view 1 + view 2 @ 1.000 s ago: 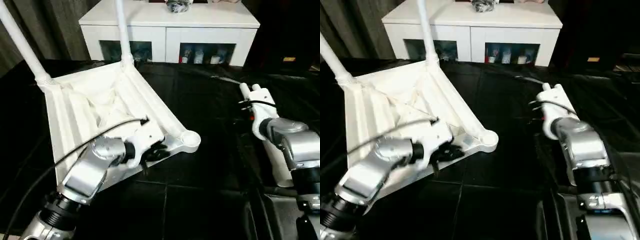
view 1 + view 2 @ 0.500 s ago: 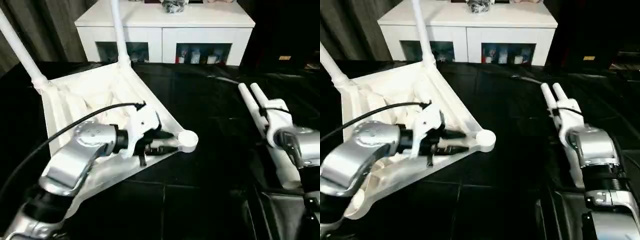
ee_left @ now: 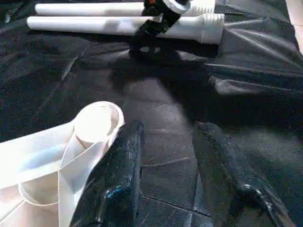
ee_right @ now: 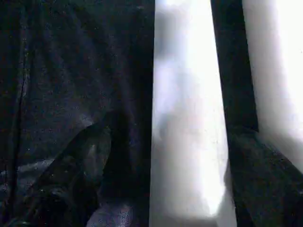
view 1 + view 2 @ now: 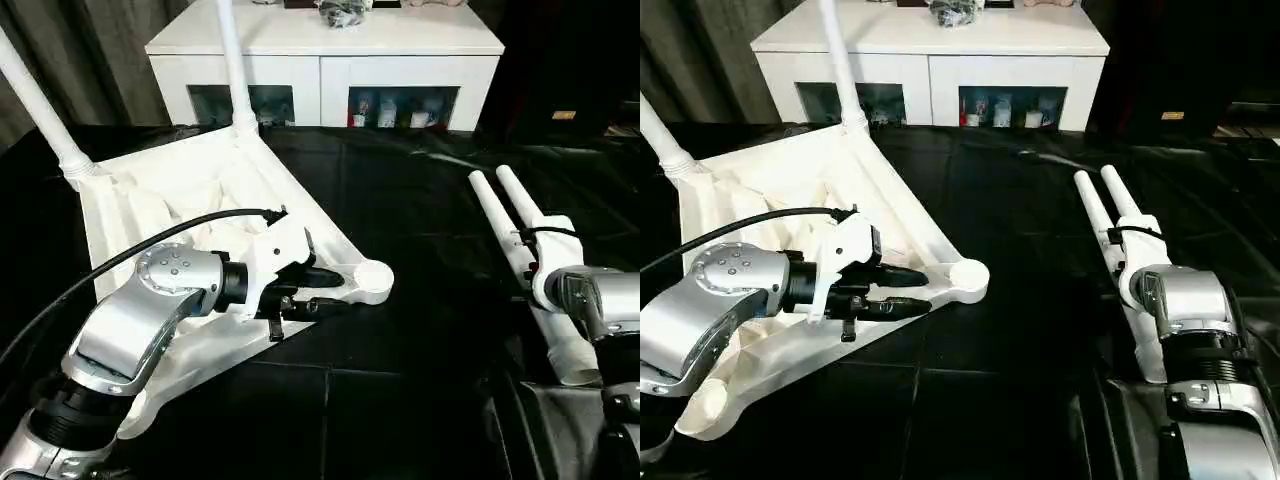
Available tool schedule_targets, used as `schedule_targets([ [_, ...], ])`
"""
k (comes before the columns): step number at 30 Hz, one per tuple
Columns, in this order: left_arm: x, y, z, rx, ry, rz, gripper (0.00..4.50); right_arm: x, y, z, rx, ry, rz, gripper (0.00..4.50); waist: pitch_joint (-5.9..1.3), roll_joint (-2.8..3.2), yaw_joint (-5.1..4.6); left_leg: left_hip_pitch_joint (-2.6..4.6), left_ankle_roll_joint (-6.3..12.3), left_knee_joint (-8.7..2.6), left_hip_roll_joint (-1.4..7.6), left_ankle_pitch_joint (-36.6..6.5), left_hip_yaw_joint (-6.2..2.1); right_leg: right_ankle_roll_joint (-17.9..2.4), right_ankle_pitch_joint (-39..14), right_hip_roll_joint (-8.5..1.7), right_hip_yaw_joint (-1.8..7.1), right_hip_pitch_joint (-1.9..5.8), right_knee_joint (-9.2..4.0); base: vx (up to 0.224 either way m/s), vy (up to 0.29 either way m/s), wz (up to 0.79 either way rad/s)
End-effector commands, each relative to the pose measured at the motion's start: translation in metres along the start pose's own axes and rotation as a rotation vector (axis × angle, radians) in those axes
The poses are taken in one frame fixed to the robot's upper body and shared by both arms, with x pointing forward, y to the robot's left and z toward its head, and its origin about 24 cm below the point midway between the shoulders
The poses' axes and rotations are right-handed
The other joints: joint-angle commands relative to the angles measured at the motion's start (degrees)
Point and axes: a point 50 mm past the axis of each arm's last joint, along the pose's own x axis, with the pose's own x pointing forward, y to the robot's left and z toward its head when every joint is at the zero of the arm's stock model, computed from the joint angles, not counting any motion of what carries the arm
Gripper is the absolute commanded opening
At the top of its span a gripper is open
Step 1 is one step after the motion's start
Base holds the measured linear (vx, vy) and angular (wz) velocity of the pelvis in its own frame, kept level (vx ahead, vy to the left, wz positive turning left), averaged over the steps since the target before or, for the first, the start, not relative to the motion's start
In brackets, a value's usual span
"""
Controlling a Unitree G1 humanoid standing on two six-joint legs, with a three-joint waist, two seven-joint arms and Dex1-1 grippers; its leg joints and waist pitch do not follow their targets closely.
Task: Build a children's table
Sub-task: Pick table leg
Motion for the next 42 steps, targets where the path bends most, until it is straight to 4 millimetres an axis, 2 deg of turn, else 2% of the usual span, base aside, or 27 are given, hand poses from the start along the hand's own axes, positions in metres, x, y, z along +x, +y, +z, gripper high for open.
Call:
schedule_targets([
  [1,-0.003,0.002,0.006,0.023,-0.007,0.014,1.91,0.004,0.003,-0.005,0.027,0.031,0.012,3.67,-3.53,-0.67,0.04,0.60,-0.45,-3.79,2.18,-8.4,-1.14,-14.0,-8.7,-3.07,2.17,2.88,-4.40,0.000,0.000,0.00],
  [7,-0.006,0.006,0.006,0.018,-0.011,0.042,1.91,0.004,0.007,0.001,0.056,0.001,0.039,3.16,-3.51,-0.90,0.06,0.61,-0.51,-3.83,2.21,-8.4,-1.13,-13.6,-9.3,-3.07,2.21,2.81,-4.39,0.000,0.000,0.00],
  [8,-0.007,0.007,0.006,0.016,-0.014,0.054,1.91,0.004,0.009,0.002,0.058,-0.005,0.048,3.04,-3.55,-1.10,0.07,0.55,-0.39,-3.80,2.18,-7.9,-1.10,-13.6,-8.8,-3.07,2.21,2.84,-4.33,0.000,0.000,0.00],
  [17,-0.012,0.021,0.008,0.032,-0.018,0.179,1.91,0.005,0.017,0.009,0.098,-0.038,0.104,2.18,-3.56,-1.04,0.06,0.63,-0.37,-3.81,2.18,-7.8,-1.11,-13.3,-9.4,-3.06,2.20,2.72,-4.33,0.000,0.000,0.00],
  [18,-0.013,0.025,0.009,0.029,-0.033,0.206,1.91,0.004,0.019,0.011,0.113,-0.046,0.119,2.09,-3.56,-1.27,0.07,0.61,-0.32,-3.81,2.16,-7.6,-1.07,-13.3,-9.0,-3.06,2.21,2.77,-4.32,0.000,0.000,0.00],
  [20,-0.014,0.033,0.014,0.018,-0.073,0.275,1.91,0.003,0.024,0.017,0.145,-0.074,0.165,1.97,-3.66,-1.28,0.09,0.49,-0.22,-3.72,2.11,-7.0,-1.07,-13.7,-8.1,-3.16,2.24,2.92,-4.19,0.000,0.000,0.00],
  [22,-0.015,0.036,0.015,0.015,-0.079,0.311,1.91,0.002,0.027,0.018,0.162,-0.076,0.191,1.84,-3.80,-1.64,0.30,0.33,0.55,-3.65,2.17,-5.3,-1.11,-13.9,-6.2,-3.23,2.25,3.08,-3.89,0.000,0.000,0.00],
  [23,-0.015,0.040,0.017,0.005,-0.101,0.348,1.91,0.001,0.032,0.022,0.190,-0.106,0.247,1.79,-3.79,-1.55,0.33,0.37,0.73,-3.62,2.17,-5.1,-1.07,-14.0,-5.8,-3.20,2.24,2.99,-3.91,0.000,0.000,0.00],
  [24,-0.015,0.042,0.019,-0.011,-0.123,0.378,1.91,-0.001,0.036,0.026,0.215,-0.135,0.296,1.77,-3.75,-1.90,0.26,0.32,1.23,-3.55,2.12,-5.1,-0.94,-14.1,-5.5,-3.20,2.29,3.03,-3.88,0.000,0.000,0.00],
  [27,-0.014,0.049,0.032,-0.087,-0.234,0.426,1.91,-0.013,0.050,0.044,0.263,-0.274,0.491,1.72,-3.90,-1.78,0.44,0.23,1.99,-3.47,2.31,-3.9,-1.08,-14.7,-3.8,-3.35,2.19,3.12,-3.66,0.000,0.000,0.00],
  [29,-0.014,0.050,0.036,-0.112,-0.265,0.428,1.91,-0.016,0.053,0.047,0.272,-0.306,0.540,1.71,-3.98,-1.83,0.67,0.35,2.74,-3.35,2.38,-3.4,-0.96,-15.4,-2.2,-3.38,2.21,3.06,-3.52,0.000,0.000,0.00],
  [31,-0.011,0.052,0.048,-0.186,-0.369,0.410,1.91,-0.031,0.065,0.056,0.297,-0.409,0.734,1.71,-3.88,-2.42,0.97,0.25,3.60,-3.34,2.40,-3.3,-0.94,-15.7,-2.2,-3.39,2.19,3.11,-3.60,0.000,0.000,0.00],
  [32,-0.010,0.053,0.052,-0.209,-0.400,0.404,1.91,-0.037,0.068,0.058,0.307,-0.443,0.800,1.71,-3.80,-2.42,1.02,0.17,3.81,-3.33,2.29,-3.4,-0.83,-15.7,-2.5,-3.42,2.26,3.15,-3.53,0.000,0.000,0.00],
  [34,-0.007,0.053,0.062,-0.289,-0.495,0.361,1.91,-0.052,0.075,0.063,0.341,-0.525,0.973,1.71,-3.81,-2.51,1.76,0.34,4.37,-3.22,2.42,-3.6,-0.75,-16.0,-3.0,-3.52,2.28,3.04,-3.51,0.000,0.000,0.00],
  [36,-0.005,0.053,0.068,-0.334,-0.544,0.332,1.91,-0.058,0.077,0.064,0.357,-0.558,1.055,1.71,-3.81,-2.51,2.20,0.32,4.58,-3.33,2.61,-3.0,-1.00,-16.0,-3.2,-3.57,2.15,2.93,-3.54,0.000,0.000,0.00],
  [37,-0.004,0.052,0.072,-0.360,-0.572,0.302,1.91,-0.062,0.078,0.065,0.367,-0.572,1.106,1.71,-3.77,-2.93,2.19,0.36,4.51,-3.40,2.66,-2.6,-0.97,-15.8,-3.1,-3.46,2.13,2.84,-3.55,0.000,0.000,0.00],
  [42,0.001,0.045,0.086,-0.412,-0.639,0.191,1.91,-0.070,0.083,0.068,0.355,-0.602,1.208,1.70,-3.65,-3.11,2.42,0.42,3.19,-3.51,2.57,-3.1,-0.97,-15.4,-4.8,-3.54,2.12,2.84,-3.75,0.000,0.000,0.00],
])
